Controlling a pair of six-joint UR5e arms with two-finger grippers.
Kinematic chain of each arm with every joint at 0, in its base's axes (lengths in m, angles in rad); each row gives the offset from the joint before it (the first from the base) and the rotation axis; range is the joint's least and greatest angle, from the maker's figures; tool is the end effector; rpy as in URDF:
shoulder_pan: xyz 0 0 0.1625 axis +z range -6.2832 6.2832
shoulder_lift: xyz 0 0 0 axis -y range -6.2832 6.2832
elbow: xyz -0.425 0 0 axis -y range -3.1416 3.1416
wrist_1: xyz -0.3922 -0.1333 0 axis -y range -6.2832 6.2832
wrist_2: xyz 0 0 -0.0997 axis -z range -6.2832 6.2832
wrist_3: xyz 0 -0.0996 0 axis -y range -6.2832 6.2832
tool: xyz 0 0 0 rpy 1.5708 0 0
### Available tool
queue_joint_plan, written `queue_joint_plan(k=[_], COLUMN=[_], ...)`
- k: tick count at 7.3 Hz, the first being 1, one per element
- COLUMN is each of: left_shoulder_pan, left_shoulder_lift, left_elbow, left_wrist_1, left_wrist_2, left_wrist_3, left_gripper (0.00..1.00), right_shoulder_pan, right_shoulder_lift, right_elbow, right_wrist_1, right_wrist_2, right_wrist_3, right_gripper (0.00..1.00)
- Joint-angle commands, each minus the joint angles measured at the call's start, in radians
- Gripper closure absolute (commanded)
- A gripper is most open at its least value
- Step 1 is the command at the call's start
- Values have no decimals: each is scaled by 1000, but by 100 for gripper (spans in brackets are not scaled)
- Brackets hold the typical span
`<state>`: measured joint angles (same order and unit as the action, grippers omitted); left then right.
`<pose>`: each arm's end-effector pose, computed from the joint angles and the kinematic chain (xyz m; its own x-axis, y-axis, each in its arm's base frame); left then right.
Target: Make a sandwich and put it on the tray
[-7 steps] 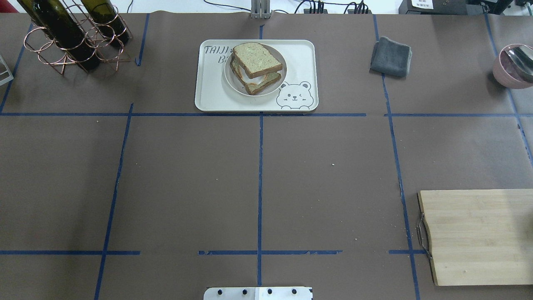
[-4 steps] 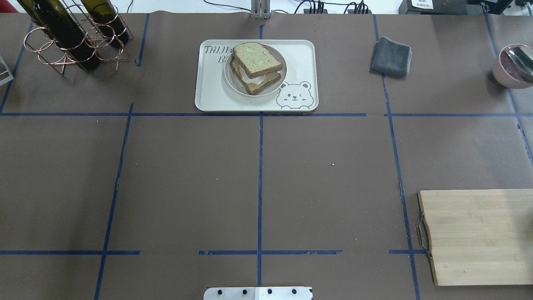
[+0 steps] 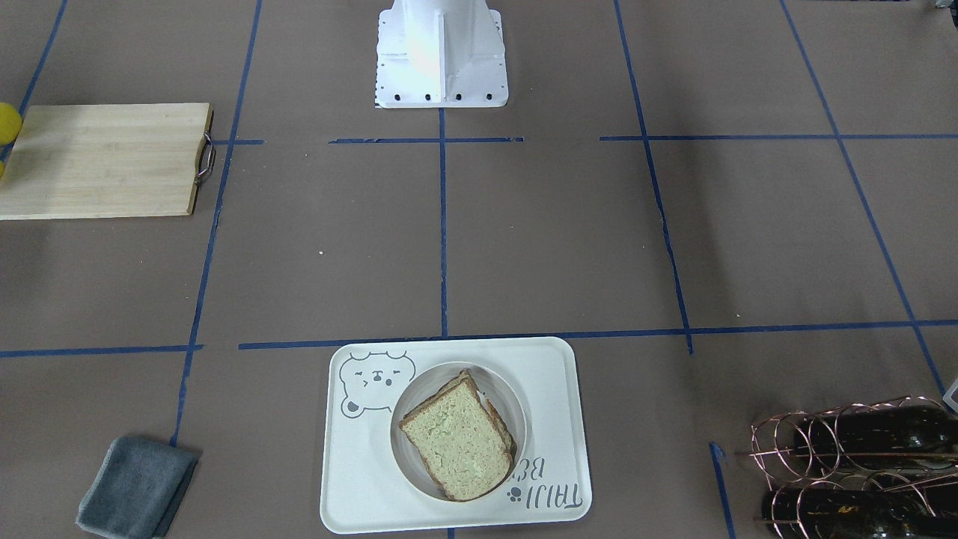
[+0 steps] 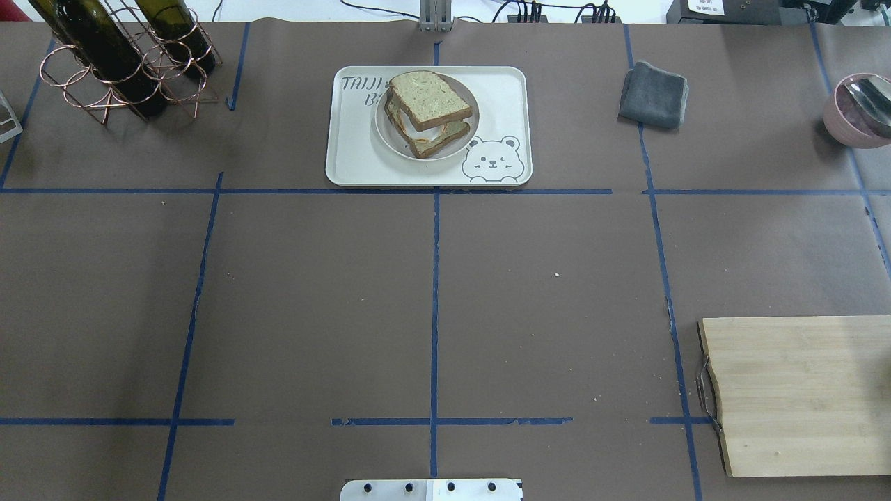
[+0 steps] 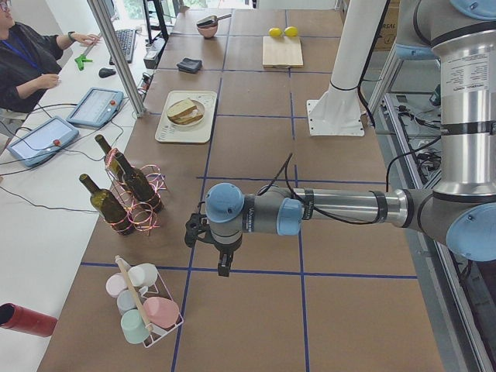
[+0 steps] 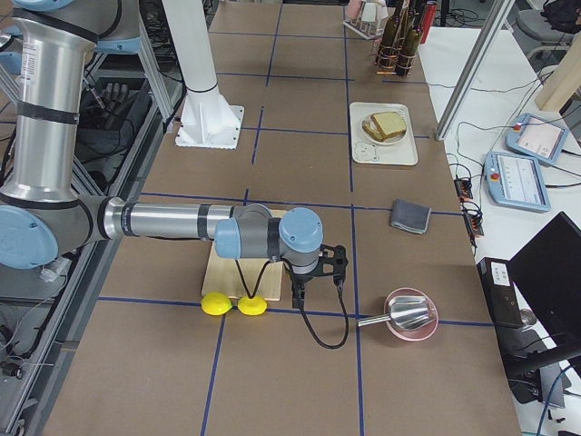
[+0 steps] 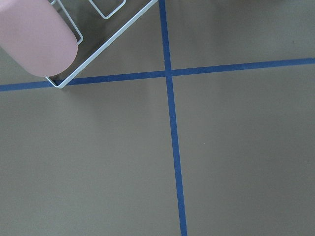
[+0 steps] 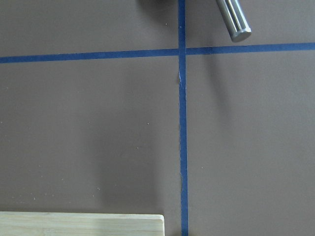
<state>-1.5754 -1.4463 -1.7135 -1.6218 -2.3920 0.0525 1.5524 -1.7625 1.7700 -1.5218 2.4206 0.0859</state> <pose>-0.0624 -0.4432 0.6379 0.6809 0.0998 -0.7256 -0.0312 0.9937 0.1074 0.0509 -0.4155 0.6368 0.6584 0.0313 0.7520 -0.0383 0.9992 -0.0081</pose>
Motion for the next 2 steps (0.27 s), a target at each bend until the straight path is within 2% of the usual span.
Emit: queue_joint_plan(k=[1,2], left_shoulder_pan=[0,0], left_shoulder_lift=[1,1], left_elbow=[0,0], left_wrist_1=[-1,-1], left_wrist_2=[1,1], left_wrist_3=[1,3], left_gripper=[0,0], right_shoulder_pan=[0,2], right_shoulder_lift=[0,2], right_elbow=[0,2], right_wrist_1=[0,0], right_wrist_2=[0,0], right_wrist_3=[0,1], right_gripper=[0,0])
